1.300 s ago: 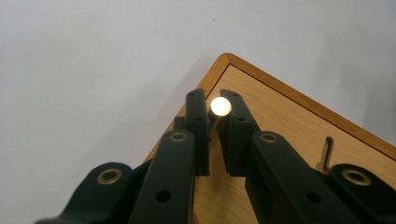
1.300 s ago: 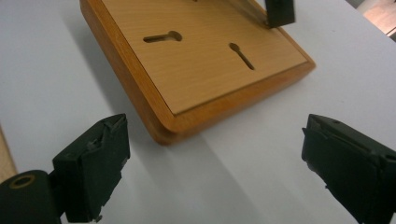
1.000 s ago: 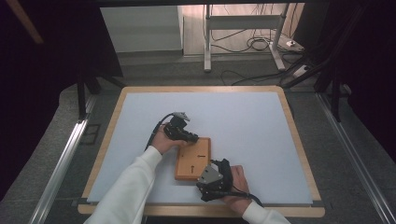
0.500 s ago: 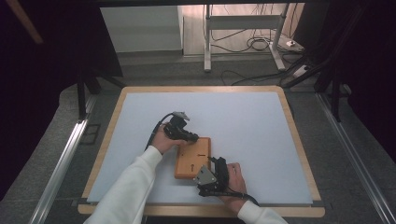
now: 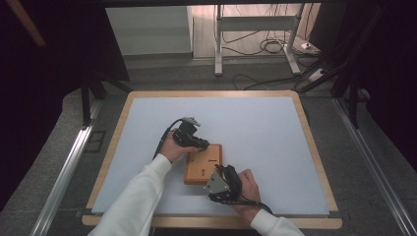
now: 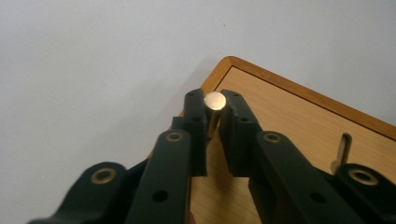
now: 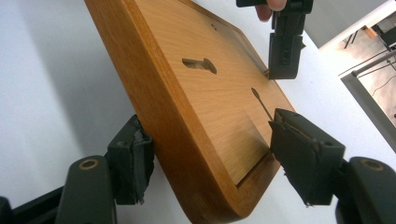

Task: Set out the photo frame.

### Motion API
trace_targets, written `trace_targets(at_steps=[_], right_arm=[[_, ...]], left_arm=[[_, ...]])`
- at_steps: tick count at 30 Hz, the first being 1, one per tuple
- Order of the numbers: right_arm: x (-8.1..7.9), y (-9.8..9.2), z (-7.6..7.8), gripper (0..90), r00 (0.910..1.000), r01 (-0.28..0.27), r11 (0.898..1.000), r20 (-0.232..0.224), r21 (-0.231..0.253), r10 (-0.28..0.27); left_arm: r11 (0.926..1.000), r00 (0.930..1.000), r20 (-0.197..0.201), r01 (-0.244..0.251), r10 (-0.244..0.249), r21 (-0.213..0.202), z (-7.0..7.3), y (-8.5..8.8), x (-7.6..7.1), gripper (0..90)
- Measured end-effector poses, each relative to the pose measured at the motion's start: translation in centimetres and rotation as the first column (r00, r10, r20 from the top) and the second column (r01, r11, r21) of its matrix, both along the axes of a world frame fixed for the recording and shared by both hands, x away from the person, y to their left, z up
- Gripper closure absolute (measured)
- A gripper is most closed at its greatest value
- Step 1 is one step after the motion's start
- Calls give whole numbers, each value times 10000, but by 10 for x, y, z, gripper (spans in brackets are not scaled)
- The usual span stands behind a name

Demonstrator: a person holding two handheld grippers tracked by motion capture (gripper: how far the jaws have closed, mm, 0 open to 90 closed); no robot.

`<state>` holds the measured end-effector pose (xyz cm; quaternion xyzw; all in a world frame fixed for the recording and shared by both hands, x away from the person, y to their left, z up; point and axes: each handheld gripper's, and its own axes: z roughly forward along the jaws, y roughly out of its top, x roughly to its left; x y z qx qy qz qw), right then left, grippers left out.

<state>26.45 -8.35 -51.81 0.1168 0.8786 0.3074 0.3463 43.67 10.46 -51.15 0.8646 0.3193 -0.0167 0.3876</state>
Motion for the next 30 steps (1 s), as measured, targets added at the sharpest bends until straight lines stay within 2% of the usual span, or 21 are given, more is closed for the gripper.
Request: trace_targets(at_steps=[2,5,8,12,18,24,30], right_arm=[[1,-1,1,342,10000,25,10000,20,75,-25],[2,-2,3,346,10000,1,10000,8,96,-1],[1,-2,3,345,10000,-4,10000,-9,51,4],[1,-2,4,347,10000,-11,10000,-45,27,11],[3,-4,7,353,9999,-15,9999,-113,134,17],[4,-4,8,356,9999,-25,10000,-165,57,26],[4,-5,10,363,9999,-39,10000,-162,23,40]], left_arm=[[9998,9997,153,-171,172,-101,3,2,-2,742],[9980,9976,436,-521,536,-366,10,9,-7,615],[9953,9924,830,-884,913,-390,16,19,-14,483],[9920,9861,1131,-1173,1219,-464,20,37,-29,390],[9886,9775,1482,-1457,1499,-391,16,61,-52,349],[9840,9731,1479,-1714,1769,-493,9,87,-69,310],[9816,9683,1613,-1897,1909,-229,1,103,-83,299]])
